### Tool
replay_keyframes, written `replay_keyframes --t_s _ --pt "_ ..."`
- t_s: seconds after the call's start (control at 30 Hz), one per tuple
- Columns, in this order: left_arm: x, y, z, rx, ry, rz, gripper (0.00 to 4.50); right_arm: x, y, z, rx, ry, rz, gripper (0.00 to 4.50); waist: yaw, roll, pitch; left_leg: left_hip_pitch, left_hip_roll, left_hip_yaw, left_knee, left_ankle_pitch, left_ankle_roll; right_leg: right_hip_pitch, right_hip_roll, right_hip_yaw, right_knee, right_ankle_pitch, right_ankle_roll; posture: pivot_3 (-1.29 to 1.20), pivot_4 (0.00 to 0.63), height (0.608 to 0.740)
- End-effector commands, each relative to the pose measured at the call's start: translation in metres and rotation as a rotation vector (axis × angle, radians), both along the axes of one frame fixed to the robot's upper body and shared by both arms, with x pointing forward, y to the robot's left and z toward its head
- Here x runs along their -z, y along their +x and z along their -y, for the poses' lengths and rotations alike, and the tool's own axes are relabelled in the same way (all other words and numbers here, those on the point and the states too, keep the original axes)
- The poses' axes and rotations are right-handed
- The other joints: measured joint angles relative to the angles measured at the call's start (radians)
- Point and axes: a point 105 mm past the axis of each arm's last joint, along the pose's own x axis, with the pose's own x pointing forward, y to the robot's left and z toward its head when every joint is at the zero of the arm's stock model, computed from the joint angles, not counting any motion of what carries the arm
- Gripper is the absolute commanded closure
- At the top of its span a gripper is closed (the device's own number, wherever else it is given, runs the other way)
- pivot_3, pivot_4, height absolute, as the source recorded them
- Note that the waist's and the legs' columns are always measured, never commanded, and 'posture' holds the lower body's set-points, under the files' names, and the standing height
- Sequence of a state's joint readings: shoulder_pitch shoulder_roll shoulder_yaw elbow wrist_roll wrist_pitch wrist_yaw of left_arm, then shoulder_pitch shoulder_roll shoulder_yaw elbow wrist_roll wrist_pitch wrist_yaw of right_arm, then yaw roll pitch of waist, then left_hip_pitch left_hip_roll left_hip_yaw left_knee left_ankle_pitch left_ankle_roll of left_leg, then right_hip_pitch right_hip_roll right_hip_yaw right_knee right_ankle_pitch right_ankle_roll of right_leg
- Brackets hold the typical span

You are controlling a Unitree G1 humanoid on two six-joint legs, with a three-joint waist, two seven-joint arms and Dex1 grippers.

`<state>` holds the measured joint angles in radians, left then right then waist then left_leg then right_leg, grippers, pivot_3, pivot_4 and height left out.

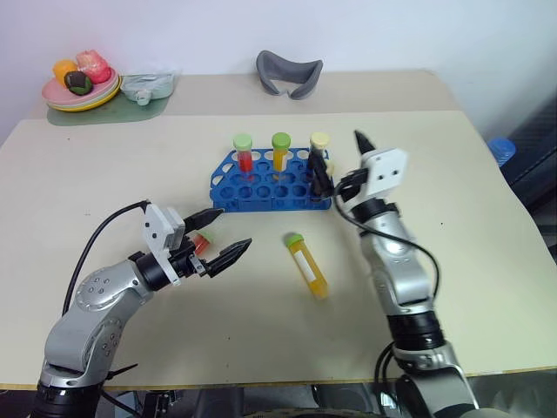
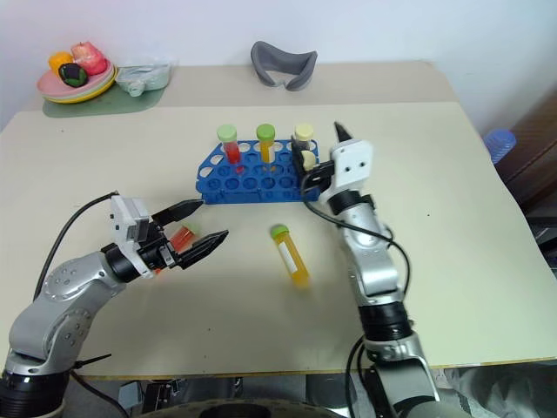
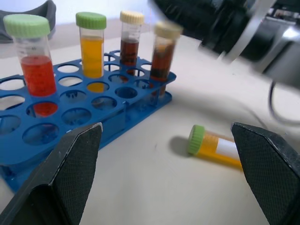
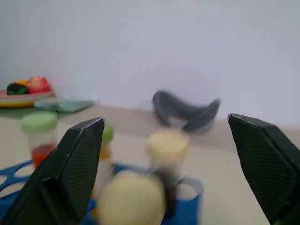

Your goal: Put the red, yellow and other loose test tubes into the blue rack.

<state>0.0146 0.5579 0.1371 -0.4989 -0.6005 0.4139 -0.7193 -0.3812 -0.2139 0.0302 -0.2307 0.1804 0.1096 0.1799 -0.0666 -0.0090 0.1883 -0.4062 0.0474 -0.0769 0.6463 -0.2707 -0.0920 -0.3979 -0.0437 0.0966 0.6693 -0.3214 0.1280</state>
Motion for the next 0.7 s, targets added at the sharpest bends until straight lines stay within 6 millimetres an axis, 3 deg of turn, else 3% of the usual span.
replay_keyframes --t_s 0.03,0.2,0.37,0.5,0.7 --pt "-0.013 -0.002 -0.004 -0.002 0.013 0.049 0.00 -0.015 -0.023 0.004 -0.121 -0.046 -0.065 0.08 0.000 0.000 0.000 0.000 0.000 0.000 0.000 0.000 0.000 0.000 0.000 0.000 0.000 0.000 0.000 0.00 0.150 0.740" --pt "-0.007 0.000 -0.012 -0.004 0.044 0.032 0.00 0.002 -0.063 0.002 -0.349 -0.181 -0.362 0.08 -0.001 0.000 0.000 0.000 0.000 -0.001 0.000 0.000 0.000 0.001 0.000 0.000 0.000 0.000 0.000 0.00 0.150 0.740" --pt "0.000 0.000 -0.009 0.049 0.095 0.009 0.00 0.036 -0.090 -0.009 -0.425 -0.387 -0.668 0.08 -0.001 0.000 0.000 0.001 0.000 -0.001 0.000 0.000 0.000 0.001 0.001 0.000 -0.001 0.000 0.000 0.00 0.150 0.740" --pt "0.005 -0.005 -0.003 0.122 0.125 -0.006 0.00 0.057 -0.081 -0.021 -0.391 -0.375 -0.910 0.08 -0.007 0.000 0.000 0.001 0.000 -0.001 0.000 0.000 0.000 0.001 0.001 0.000 -0.001 0.000 0.000 0.00 0.150 0.740" --pt "0.012 -0.009 -0.002 0.156 0.156 -0.017 0.00 0.064 -0.080 -0.047 -0.458 -0.368 -1.008 0.08 0.002 0.000 0.000 -0.002 0.000 -0.001 0.000 0.000 0.001 0.000 0.000 -0.001 -0.003 0.000 0.000 0.00 0.150 0.740"
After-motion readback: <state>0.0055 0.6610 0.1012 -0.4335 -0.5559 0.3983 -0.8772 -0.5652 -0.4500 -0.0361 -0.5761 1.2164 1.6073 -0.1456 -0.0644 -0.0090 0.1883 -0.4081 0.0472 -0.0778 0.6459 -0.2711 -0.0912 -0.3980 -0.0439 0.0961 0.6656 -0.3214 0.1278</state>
